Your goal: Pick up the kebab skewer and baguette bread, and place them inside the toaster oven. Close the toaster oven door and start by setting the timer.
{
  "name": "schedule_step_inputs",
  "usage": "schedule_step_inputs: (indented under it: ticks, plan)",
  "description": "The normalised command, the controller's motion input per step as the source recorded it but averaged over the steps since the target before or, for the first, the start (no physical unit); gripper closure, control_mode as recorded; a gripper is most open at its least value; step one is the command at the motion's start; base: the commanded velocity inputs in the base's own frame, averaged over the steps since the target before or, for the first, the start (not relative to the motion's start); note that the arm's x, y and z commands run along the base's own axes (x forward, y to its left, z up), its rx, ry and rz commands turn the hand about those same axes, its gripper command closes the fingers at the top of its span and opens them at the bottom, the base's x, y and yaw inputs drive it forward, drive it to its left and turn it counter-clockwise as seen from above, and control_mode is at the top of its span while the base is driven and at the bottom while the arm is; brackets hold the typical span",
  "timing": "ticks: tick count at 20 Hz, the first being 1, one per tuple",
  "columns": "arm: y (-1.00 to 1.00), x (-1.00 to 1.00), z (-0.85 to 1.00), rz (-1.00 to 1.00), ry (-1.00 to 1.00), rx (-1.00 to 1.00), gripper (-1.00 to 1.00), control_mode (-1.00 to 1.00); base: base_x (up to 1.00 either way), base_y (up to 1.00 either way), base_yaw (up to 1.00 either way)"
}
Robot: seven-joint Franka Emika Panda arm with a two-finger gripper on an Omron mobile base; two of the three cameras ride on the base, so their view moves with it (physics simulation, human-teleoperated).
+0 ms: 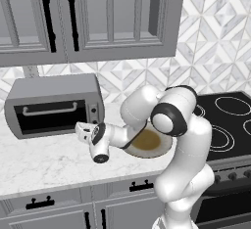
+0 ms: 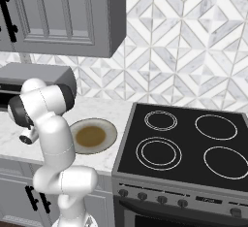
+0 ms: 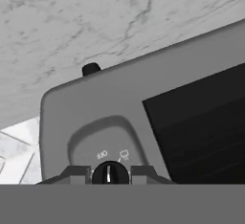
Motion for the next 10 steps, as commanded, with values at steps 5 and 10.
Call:
schedule_step_inputs:
  ticks: [5,10]
  plan:
    - [0.00,0.40,0.15,0.01,0.00,0.22,1.00,-1.00,0.00,0.00,0.00]
    - [0.00,0.45,0.17,0.00,0.00,0.23,1.00,-1.00,0.00,0.00,0.00]
